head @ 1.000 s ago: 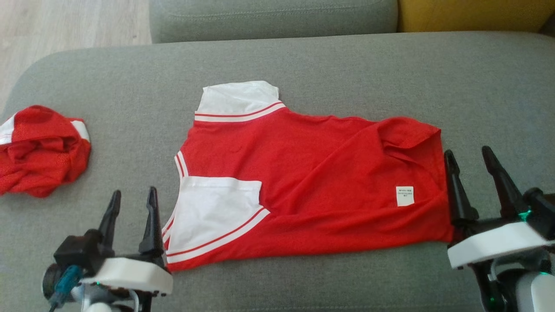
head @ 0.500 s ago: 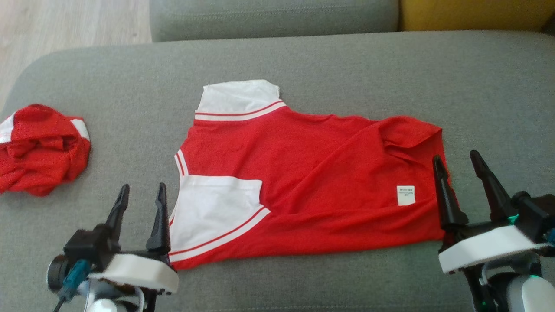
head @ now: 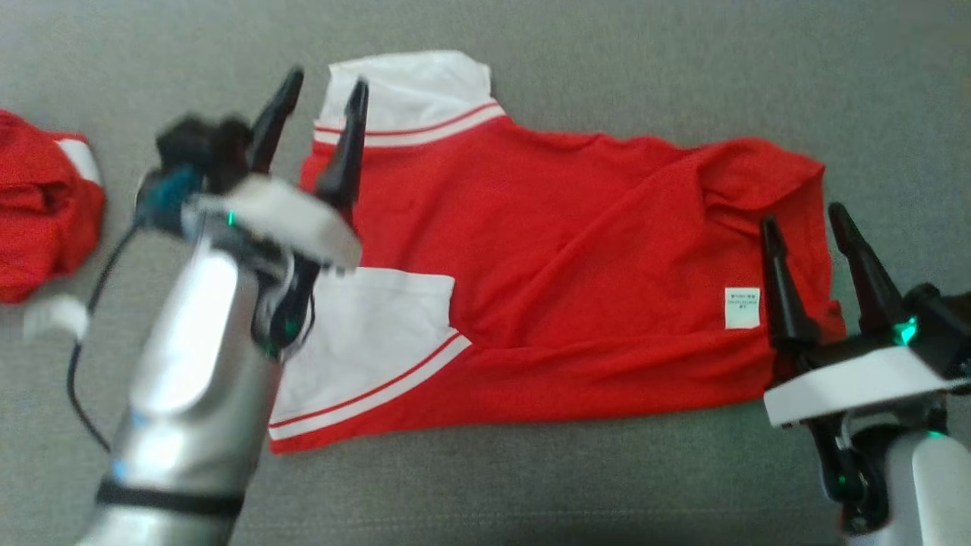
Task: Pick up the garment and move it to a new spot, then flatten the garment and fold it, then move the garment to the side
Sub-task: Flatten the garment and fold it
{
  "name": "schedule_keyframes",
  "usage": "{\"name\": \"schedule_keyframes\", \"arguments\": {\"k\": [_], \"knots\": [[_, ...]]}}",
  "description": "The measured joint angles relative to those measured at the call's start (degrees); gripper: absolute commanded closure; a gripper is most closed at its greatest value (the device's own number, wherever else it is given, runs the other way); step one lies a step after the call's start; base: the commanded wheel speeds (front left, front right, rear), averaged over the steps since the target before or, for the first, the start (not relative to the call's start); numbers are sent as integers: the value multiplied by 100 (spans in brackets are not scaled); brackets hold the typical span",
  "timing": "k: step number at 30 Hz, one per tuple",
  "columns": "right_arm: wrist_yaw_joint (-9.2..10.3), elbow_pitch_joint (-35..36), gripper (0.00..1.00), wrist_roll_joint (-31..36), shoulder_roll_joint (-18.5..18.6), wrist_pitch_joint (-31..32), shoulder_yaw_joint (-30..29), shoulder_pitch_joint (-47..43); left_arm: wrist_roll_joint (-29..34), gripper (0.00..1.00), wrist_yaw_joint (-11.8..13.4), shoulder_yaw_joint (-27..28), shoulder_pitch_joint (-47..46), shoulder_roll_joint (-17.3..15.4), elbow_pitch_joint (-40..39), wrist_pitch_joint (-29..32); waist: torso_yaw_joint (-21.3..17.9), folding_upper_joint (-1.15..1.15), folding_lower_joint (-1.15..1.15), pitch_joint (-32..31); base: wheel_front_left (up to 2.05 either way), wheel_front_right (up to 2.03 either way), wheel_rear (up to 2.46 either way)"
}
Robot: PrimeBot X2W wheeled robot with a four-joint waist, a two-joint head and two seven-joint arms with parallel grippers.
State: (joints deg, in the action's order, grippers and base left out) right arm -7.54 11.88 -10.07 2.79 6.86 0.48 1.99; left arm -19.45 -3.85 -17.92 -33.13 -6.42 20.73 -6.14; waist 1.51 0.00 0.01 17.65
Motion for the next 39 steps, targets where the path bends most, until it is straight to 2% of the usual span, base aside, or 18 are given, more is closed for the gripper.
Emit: {"name": "schedule_keyframes", "arguments": {"k": [9, 12, 17, 18, 19, 27, 30, 39], "knots": [[0, -204, 0, -34, -2, -135, 250, 318, -140, 0, -268, -165, -1870, 148, 2314, -2, -456, 0, 1, 677, 0, 0, 0], [0, -260, 0, -98, -2, -183, 326, 389, -149, 0, -292, -183, -2288, 155, 3051, 5, -639, 0, 0, 828, 0, 0, 0], [0, -318, 0, -155, -2, -235, 348, 465, -190, 0, -272, -188, -2656, 130, 4144, 358, -873, 0, 0, 1014, 0, 0, 0], [0, -331, 0, -160, -2, -235, 327, 465, -191, 34, -276, -186, -2731, 131, 4233, 361, -901, 0, 0, 1034, 0, 0, 0], [0, -332, 0, -163, -2, -235, 298, 464, -216, 100, -278, -187, -2831, 133, 4319, 399, -915, 0, 0, 1048, 0, 0, 0], [0, -512, 0, -201, -2, -92, 67, 744, -444, 100, -327, -197, -2980, 149, 4647, 126, -815, 0, 0, 994, 0, 0, 0], [0, -658, 0, -196, -2, 134, 15, 1041, -564, 100, -328, -225, -3004, 148, 4659, -43, -763, 0, 0, 954, 0, 0, 0], [0, -1849, 0, -320, 313, 879, -156, 2103, -1038, 100, -328, -713, -3104, 159, 4479, -157, -598, 0, 0, 887, 0, 0, 0]]}}
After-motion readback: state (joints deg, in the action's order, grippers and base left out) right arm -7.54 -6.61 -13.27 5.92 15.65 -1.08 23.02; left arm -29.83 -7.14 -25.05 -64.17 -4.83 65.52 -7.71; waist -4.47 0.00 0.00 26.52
